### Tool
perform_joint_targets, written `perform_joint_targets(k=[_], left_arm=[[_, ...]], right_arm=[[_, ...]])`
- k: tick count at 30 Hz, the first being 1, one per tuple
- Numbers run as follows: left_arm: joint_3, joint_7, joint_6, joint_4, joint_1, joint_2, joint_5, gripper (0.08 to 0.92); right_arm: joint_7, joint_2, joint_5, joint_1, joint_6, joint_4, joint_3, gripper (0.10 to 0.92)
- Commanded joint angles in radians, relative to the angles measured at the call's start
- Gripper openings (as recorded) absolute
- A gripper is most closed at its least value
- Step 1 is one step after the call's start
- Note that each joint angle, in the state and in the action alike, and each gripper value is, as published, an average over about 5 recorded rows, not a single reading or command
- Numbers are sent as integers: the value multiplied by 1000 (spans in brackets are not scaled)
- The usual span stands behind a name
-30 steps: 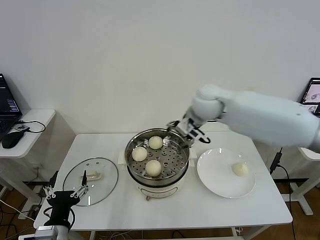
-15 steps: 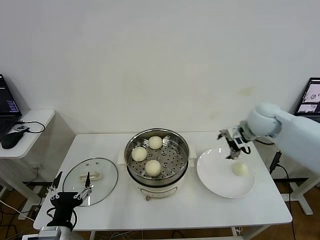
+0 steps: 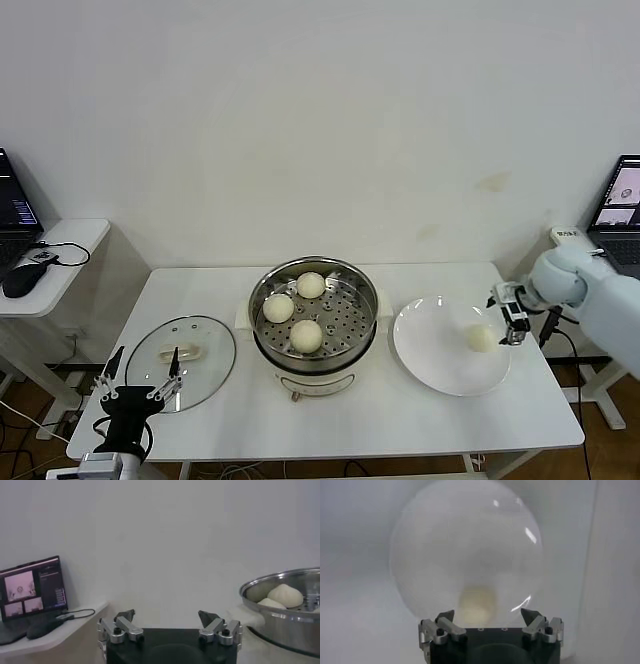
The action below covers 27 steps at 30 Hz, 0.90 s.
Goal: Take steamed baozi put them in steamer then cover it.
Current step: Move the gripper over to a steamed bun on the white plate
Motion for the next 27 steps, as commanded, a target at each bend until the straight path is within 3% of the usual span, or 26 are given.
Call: perform_joint_targets(k=[1,27], left_arm=[[-1,1,0,-2,1,0,-1,823],[2,-1,-1,2,-7,-10,-2,823]], right_arm=[[4,91,-81,-119,30,-152,99,823],[53,230,-120,-106,57,-321,135,781]])
